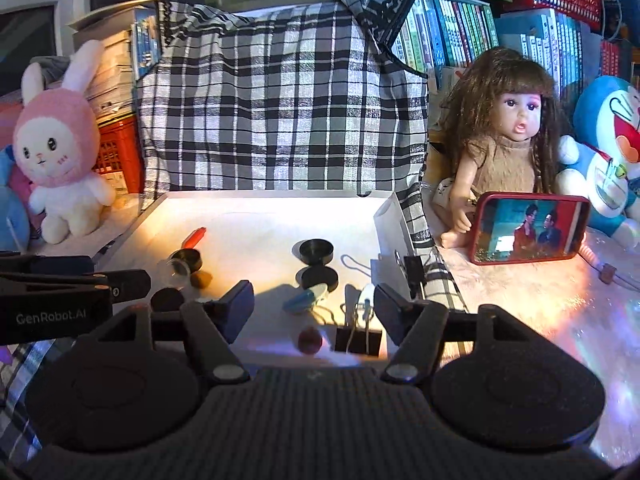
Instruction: Organize rigid objects
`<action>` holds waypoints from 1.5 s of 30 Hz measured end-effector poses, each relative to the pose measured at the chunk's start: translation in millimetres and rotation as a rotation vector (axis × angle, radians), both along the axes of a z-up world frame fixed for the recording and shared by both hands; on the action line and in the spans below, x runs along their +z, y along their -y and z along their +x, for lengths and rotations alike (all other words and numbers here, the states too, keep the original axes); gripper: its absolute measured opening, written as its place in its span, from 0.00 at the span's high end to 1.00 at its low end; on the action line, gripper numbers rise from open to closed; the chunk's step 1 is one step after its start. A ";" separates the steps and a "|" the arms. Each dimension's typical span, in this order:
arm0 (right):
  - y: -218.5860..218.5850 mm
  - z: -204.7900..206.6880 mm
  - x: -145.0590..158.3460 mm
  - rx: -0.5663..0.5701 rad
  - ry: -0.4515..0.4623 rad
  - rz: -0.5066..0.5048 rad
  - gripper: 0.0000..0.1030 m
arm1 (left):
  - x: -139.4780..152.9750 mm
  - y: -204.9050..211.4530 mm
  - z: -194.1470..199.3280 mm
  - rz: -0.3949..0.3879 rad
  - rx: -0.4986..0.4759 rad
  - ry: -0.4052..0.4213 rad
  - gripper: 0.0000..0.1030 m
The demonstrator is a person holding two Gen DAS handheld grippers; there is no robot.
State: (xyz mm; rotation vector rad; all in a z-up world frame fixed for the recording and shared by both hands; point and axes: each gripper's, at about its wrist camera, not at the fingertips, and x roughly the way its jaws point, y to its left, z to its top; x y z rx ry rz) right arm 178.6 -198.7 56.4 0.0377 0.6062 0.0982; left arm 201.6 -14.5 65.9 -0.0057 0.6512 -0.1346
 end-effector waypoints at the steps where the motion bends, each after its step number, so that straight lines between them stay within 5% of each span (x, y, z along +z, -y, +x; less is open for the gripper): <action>1: -0.4 -5.3 -0.2 0.003 0.004 -0.005 0.23 | -0.4 0.0 -5.9 -0.002 -0.004 0.003 0.39; 17: -5.4 -69.0 -30.8 0.003 0.010 -0.068 0.13 | -37.7 -1.4 -71.7 0.036 0.023 0.005 0.34; 33: -7.9 -75.0 -55.7 -0.020 -0.033 -0.121 0.00 | -67.5 -3.6 -77.8 0.058 0.059 -0.017 0.24; 45: -8.3 -70.7 -61.2 -0.015 -0.081 -0.119 0.00 | -69.3 -3.1 -77.9 0.057 0.062 -0.023 0.15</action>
